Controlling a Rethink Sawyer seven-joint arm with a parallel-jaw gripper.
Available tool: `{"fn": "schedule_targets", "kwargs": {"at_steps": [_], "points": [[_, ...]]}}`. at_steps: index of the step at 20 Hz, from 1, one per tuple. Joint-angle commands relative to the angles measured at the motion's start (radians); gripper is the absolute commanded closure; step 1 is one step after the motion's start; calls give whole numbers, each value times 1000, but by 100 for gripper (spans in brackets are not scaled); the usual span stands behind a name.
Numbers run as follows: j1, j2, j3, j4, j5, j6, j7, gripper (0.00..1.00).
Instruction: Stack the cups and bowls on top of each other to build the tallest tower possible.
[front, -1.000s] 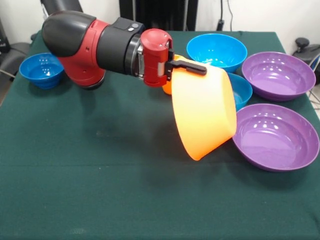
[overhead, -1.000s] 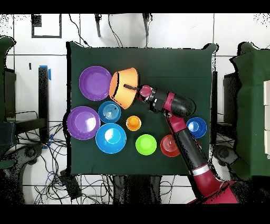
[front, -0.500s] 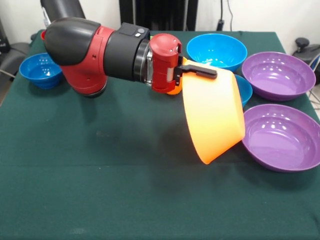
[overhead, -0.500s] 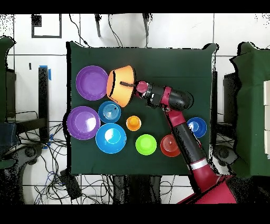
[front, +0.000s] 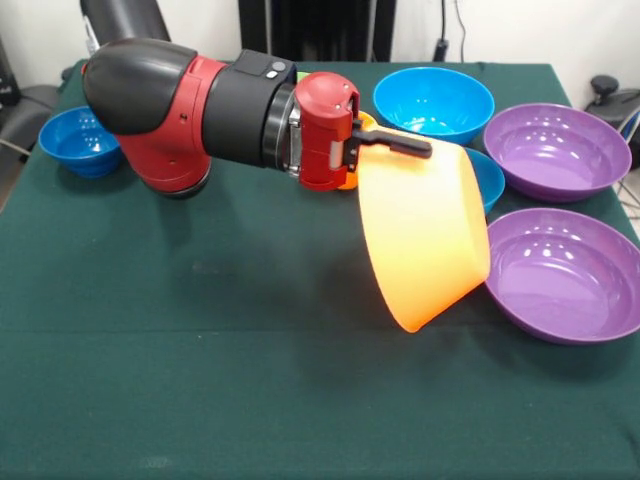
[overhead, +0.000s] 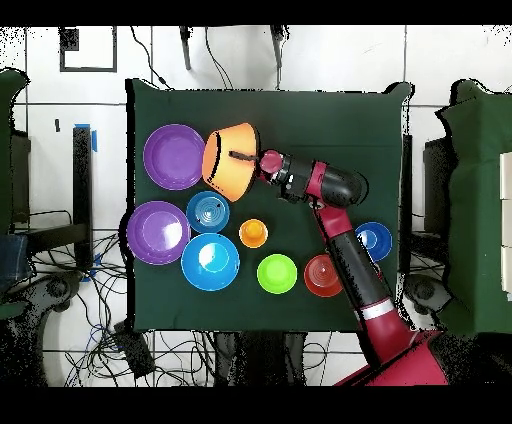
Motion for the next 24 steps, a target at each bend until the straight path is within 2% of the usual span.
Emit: {"fn": "schedule_targets", "kwargs": {"at_steps": [1,10,13,24], "points": [[46,1,-55,-142,-6,58,-253,0],[41,15,-49,-150,-24,48,-301,0],[46,24,-43,-183,-44,45,-363,0],[152,-47,-63,-458,-91,213,-563,0]]}}
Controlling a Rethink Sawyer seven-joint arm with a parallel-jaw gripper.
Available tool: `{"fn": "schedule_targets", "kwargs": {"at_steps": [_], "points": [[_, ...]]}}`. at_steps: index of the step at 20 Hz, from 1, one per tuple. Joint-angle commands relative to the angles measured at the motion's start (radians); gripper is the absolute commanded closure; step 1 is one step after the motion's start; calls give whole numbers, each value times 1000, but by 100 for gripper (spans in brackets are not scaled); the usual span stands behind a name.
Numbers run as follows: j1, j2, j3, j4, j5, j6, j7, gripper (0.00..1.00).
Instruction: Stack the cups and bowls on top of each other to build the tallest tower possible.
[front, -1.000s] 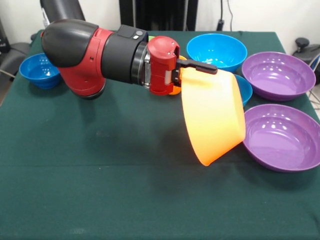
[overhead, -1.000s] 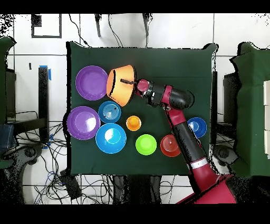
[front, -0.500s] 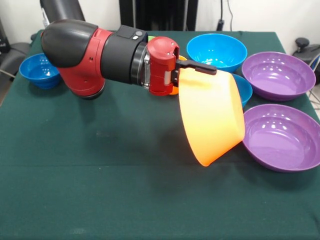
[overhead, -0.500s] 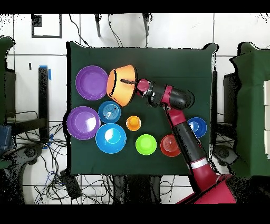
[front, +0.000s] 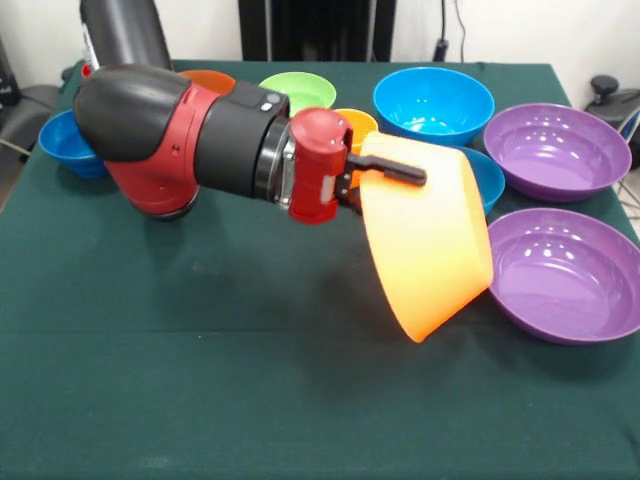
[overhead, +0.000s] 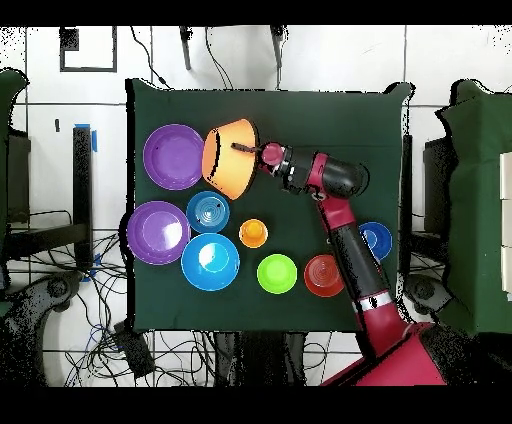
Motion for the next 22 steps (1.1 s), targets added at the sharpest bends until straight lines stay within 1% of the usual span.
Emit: {"fn": "schedule_targets", "kwargs": {"at_steps": [1,3,4,6,7,8,9,10,13,15,16,18,20,22], "points": [[106,-45,-73,-359,-76,172,-509,0],[125,-50,-73,-420,-70,224,-547,0],[127,-49,-71,-436,-65,233,-558,0],[97,-49,-75,-390,-64,186,-523,0],[73,-52,-80,-345,-80,139,-513,0],[55,-60,-95,-298,-83,101,-456,0],[35,-66,-106,-248,-93,64,-423,0],[17,-76,-115,-201,-106,40,-408,0],[-29,-123,-158,-51,-110,16,-262,0],[-58,-138,-174,45,-112,-36,-174,0],[-71,-139,-178,87,-116,-72,-145,0],[-84,-148,-179,148,-131,-148,-111,0],[-82,-156,-186,175,-140,-204,-98,0],[-77,-170,-187,191,-150,-243,-111,0]]}}
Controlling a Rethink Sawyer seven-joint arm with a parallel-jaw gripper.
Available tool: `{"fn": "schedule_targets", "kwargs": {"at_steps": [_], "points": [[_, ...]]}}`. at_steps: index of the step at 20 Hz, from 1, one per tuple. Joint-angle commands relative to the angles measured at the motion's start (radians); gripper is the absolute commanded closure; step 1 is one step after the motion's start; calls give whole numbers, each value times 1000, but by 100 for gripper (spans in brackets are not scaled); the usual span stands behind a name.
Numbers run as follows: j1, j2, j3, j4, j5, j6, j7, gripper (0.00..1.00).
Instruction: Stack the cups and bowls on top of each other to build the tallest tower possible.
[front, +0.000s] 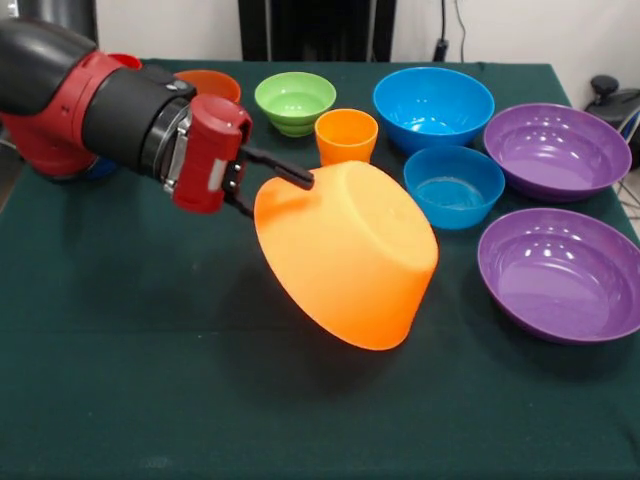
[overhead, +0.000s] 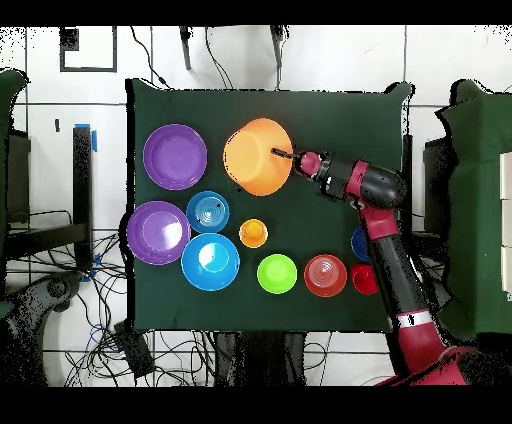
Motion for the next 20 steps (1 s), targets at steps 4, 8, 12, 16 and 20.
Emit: {"fn": "schedule_targets", "kwargs": {"at_steps": [4,8,12,16,20], "points": [[63,-119,-160,175,-150,-290,82,0],[117,-287,-216,252,-249,-463,179,0],[193,-403,-306,280,-307,-619,266,0],[297,-495,-421,251,-364,-741,278,0],[402,-558,-552,230,-370,-827,335,0]]}}
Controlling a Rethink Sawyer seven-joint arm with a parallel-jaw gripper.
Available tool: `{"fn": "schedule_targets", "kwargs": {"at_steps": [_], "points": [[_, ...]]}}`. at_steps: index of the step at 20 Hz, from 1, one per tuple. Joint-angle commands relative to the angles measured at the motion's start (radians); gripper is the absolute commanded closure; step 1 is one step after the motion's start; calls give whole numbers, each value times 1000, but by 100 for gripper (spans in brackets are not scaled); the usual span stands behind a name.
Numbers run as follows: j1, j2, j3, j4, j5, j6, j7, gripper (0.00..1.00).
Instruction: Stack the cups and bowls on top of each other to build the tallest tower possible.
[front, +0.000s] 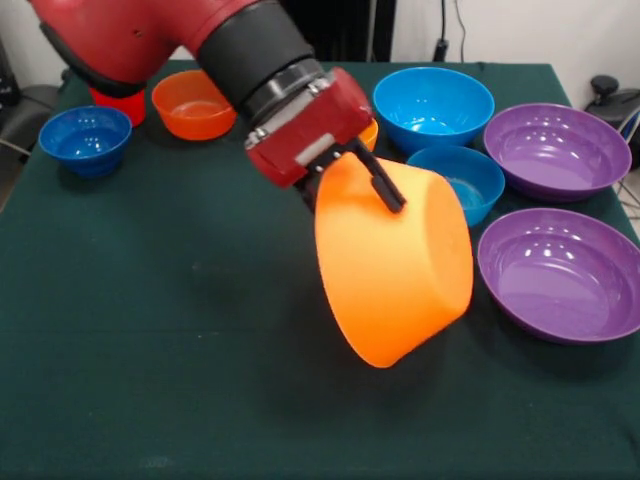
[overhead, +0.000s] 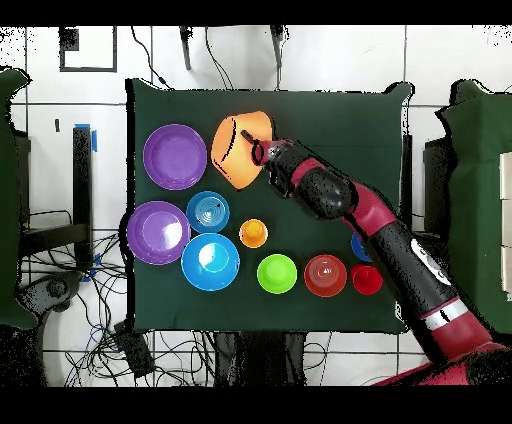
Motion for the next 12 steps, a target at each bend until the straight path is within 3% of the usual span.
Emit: {"fn": "schedule_targets", "kwargs": {"at_steps": [1,8,12], "points": [[182,-141,-412,-26,-193,-148,137,0],[135,-96,-358,-20,-176,-155,93,0],[52,-7,-264,-18,-165,-107,43,0]]}}
